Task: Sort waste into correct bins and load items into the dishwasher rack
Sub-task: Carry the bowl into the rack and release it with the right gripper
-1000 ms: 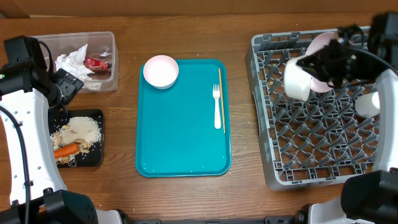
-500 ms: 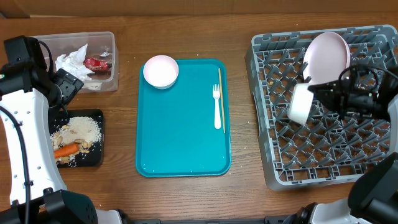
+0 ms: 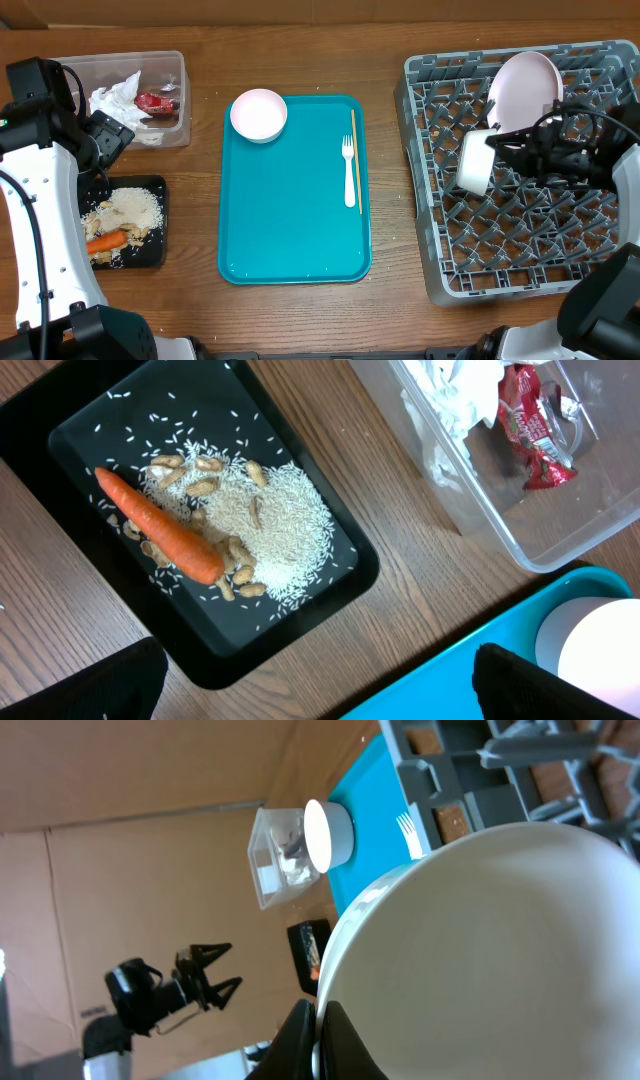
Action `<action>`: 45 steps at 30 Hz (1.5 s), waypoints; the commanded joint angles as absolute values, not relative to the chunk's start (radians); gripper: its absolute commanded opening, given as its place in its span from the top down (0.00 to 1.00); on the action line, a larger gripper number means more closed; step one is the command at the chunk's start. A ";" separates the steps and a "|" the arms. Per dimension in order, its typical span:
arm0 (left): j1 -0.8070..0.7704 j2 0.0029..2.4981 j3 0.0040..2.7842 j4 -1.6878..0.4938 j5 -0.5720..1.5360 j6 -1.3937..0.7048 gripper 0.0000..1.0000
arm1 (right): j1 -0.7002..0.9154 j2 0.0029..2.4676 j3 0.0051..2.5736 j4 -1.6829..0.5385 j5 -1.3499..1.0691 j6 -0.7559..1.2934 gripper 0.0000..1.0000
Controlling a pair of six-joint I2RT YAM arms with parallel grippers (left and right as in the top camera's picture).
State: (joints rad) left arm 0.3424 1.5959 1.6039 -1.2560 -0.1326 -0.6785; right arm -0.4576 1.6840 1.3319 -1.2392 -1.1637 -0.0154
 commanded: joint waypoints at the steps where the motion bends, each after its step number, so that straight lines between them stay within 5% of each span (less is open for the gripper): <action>1: 0.345 1.597 1.624 -1.255 -0.149 -0.673 0.00 | -0.450 1.663 1.328 -1.190 -1.185 -0.033 0.96; 19: 0.345 1.597 1.624 -1.255 -0.149 -0.673 0.00 | -0.456 1.665 1.130 -0.921 -1.317 0.101 0.96; 36: 0.345 1.597 1.624 -1.255 -0.149 -0.673 0.00 | -0.548 1.644 1.214 -1.004 -0.928 0.212 0.94; 45: 0.345 1.597 1.624 -1.255 -0.148 -0.673 0.00 | -0.547 1.591 1.469 -1.262 -0.424 0.331 0.92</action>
